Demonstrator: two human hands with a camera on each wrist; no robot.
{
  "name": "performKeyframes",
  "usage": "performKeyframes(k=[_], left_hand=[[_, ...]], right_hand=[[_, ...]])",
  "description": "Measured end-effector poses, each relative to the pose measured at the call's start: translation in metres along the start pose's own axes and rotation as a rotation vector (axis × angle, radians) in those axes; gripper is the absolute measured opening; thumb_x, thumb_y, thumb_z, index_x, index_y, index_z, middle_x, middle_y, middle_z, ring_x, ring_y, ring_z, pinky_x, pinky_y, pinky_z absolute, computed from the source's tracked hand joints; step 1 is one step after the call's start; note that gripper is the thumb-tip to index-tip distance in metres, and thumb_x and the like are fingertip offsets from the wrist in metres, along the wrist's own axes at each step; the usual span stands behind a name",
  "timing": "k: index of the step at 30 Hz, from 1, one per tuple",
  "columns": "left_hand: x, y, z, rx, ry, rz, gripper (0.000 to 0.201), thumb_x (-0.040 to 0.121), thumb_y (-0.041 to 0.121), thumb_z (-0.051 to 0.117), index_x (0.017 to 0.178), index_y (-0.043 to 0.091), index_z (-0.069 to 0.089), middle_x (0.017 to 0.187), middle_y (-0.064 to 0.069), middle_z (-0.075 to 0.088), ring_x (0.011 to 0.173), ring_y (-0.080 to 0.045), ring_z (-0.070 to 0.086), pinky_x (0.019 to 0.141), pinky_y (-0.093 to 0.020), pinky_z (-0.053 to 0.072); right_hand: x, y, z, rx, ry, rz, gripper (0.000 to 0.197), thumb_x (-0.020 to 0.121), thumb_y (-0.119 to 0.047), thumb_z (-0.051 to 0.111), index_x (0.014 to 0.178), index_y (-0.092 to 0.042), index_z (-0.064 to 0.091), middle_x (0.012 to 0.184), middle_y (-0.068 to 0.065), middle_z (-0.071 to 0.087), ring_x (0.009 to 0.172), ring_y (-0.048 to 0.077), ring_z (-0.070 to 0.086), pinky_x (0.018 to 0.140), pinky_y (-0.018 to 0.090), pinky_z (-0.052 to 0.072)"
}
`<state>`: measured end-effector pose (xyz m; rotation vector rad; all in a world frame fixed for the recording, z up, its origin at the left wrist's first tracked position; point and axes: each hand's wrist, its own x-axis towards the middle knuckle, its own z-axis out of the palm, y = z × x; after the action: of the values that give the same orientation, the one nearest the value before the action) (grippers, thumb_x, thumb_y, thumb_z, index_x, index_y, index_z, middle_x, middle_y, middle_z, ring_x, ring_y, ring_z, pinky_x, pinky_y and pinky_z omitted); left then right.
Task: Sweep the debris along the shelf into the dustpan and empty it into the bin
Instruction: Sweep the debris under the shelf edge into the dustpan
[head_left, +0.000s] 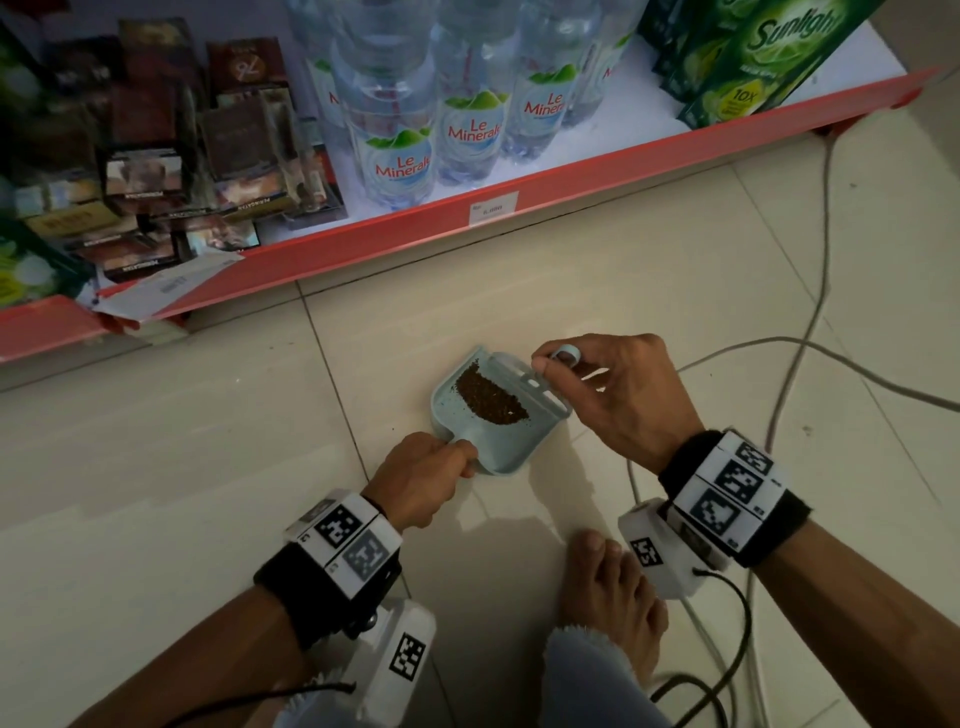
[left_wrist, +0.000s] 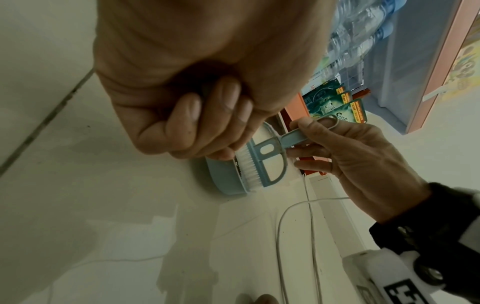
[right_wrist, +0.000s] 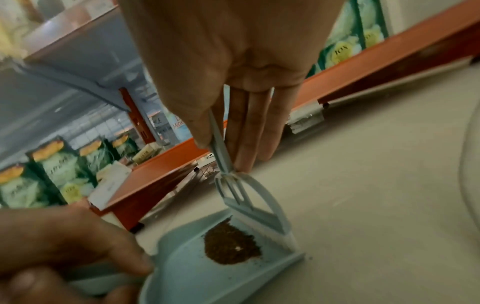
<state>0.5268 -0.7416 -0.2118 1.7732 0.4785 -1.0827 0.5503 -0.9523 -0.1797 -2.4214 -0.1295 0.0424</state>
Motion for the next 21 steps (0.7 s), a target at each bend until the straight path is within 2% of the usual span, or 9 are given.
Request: performKeyframes(k=[3, 7, 11, 14, 18, 21], left_hand=[[0.0, 0.0, 0.0, -0.006, 0.0, 0.006, 0.027, 0.088, 0.031, 0.055, 0.069, 0.013, 0.061, 0.041, 0.006, 0.041, 0.034, -0.01, 0.033, 0.039, -0.015, 0.025], [-0.001, -0.003, -0.003, -0.013, -0.005, 0.038, 0.03, 0.089, 0.031, 0.054, 0.066, 0.013, 0.06, 0.039, 0.007, 0.041, 0.032, -0.009, 0.033, 0.039, -0.017, 0.025], [-0.003, -0.01, -0.007, -0.011, 0.01, 0.042, 0.031, 0.09, 0.031, 0.054, 0.065, 0.013, 0.06, 0.039, 0.007, 0.04, 0.032, -0.01, 0.033, 0.039, -0.017, 0.025], [-0.004, -0.014, -0.008, -0.014, 0.021, 0.041, 0.031, 0.09, 0.031, 0.055, 0.065, 0.013, 0.061, 0.04, 0.005, 0.041, 0.034, -0.011, 0.033, 0.04, -0.017, 0.025], [-0.005, -0.017, -0.008, -0.01, 0.02, 0.052, 0.03, 0.09, 0.03, 0.054, 0.067, 0.012, 0.062, 0.04, 0.005, 0.042, 0.035, -0.011, 0.034, 0.041, -0.018, 0.026], [-0.004, -0.018, -0.009, -0.011, 0.018, 0.054, 0.03, 0.09, 0.032, 0.054, 0.068, 0.012, 0.062, 0.041, 0.005, 0.042, 0.035, -0.011, 0.034, 0.04, -0.018, 0.026]], right_hand=[[-0.001, -0.003, 0.002, 0.101, 0.093, 0.028, 0.018, 0.093, -0.043, 0.062, 0.09, -0.03, 0.075, 0.084, -0.015, 0.075, 0.073, 0.001, 0.069, 0.063, 0.028, 0.06], [0.005, -0.001, -0.008, 0.099, 0.2, 0.03, 0.014, 0.093, -0.039, 0.064, 0.093, -0.031, 0.075, 0.084, -0.015, 0.075, 0.075, -0.002, 0.069, 0.062, 0.02, 0.059], [0.008, 0.005, -0.015, 0.029, 0.24, 0.054, 0.018, 0.093, -0.041, 0.063, 0.093, -0.029, 0.075, 0.086, -0.011, 0.075, 0.073, 0.005, 0.071, 0.063, 0.033, 0.061], [0.004, 0.006, -0.013, -0.139, 0.2, 0.014, 0.022, 0.095, -0.043, 0.059, 0.097, -0.028, 0.075, 0.089, -0.009, 0.075, 0.073, 0.011, 0.07, 0.063, 0.038, 0.059], [-0.01, -0.003, 0.002, -0.294, 0.076, -0.082, 0.022, 0.098, -0.042, 0.054, 0.098, -0.03, 0.073, 0.086, -0.008, 0.072, 0.066, 0.016, 0.065, 0.059, 0.036, 0.056], [-0.018, -0.012, 0.015, -0.155, -0.014, -0.075, 0.022, 0.097, -0.043, 0.055, 0.098, -0.03, 0.073, 0.087, -0.01, 0.073, 0.07, 0.012, 0.066, 0.061, 0.036, 0.057]])
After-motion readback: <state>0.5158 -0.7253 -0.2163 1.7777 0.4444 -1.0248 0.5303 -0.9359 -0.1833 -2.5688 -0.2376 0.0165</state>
